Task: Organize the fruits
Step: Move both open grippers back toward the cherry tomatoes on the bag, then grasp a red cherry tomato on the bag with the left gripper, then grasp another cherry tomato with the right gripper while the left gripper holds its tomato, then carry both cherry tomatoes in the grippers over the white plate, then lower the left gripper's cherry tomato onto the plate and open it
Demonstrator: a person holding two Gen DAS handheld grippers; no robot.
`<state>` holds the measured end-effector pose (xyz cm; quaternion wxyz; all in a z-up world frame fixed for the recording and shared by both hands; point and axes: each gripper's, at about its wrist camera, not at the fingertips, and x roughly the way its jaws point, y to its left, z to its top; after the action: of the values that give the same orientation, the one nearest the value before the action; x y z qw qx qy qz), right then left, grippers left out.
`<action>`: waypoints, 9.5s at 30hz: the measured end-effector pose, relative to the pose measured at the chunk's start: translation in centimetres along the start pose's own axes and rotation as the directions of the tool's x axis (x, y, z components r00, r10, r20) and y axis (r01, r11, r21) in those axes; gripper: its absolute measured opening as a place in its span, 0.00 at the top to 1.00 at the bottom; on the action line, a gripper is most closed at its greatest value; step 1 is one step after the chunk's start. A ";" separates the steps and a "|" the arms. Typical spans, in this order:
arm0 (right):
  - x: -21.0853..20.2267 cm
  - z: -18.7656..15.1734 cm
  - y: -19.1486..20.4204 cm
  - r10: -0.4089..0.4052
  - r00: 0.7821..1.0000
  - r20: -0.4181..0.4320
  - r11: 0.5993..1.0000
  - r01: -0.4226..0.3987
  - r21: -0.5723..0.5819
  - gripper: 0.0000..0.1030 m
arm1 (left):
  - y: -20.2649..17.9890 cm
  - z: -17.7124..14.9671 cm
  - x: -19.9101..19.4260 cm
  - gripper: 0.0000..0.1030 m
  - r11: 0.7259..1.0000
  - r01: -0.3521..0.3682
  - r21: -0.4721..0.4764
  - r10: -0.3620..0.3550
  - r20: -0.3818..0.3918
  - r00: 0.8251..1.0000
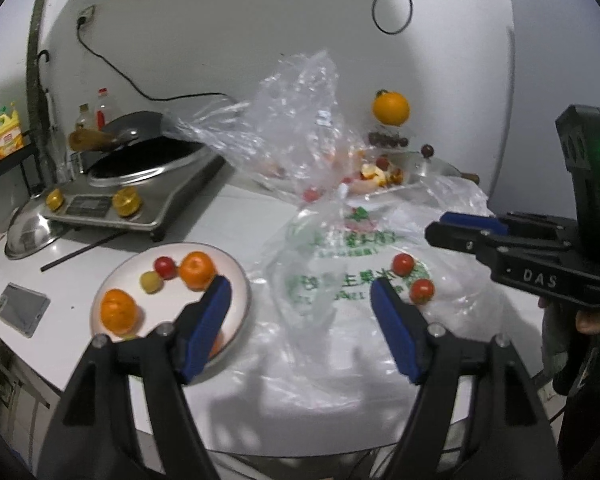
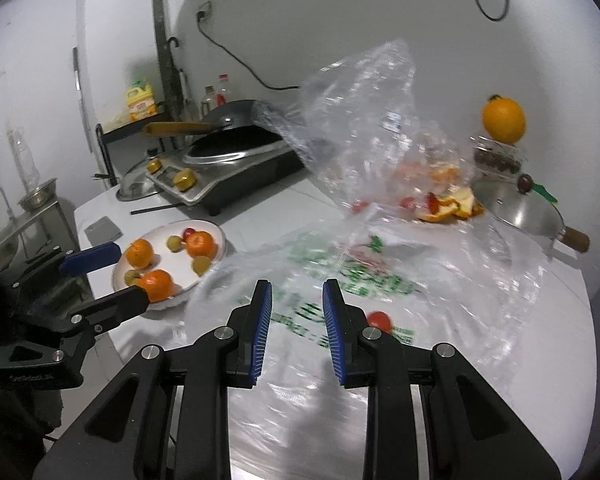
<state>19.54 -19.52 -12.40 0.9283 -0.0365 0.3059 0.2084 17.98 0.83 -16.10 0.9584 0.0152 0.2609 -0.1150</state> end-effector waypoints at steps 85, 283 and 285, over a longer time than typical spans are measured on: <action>3.6 -3.5 -11.0 -0.005 0.993 -0.122 0.988 0.024 0.156 0.64 | -11.0 0.3 12.1 0.72 0.973 0.183 0.141 -0.147 -0.237 0.960; 18.5 3.8 16.1 0.203 0.939 -0.277 0.944 -0.262 -0.199 0.73 | 18.5 -2.9 3.2 0.68 0.943 -0.202 -0.265 0.198 -0.041 0.979; 18.8 3.7 16.5 0.193 0.940 -0.283 0.946 -0.255 -0.201 0.73 | 18.8 -3.2 3.3 0.68 0.942 -0.203 -0.269 0.197 -0.048 0.979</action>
<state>28.45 3.05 -19.40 0.8393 -0.1378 0.4001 0.3414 23.43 18.69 -21.05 0.9554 -0.0893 0.2809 0.0200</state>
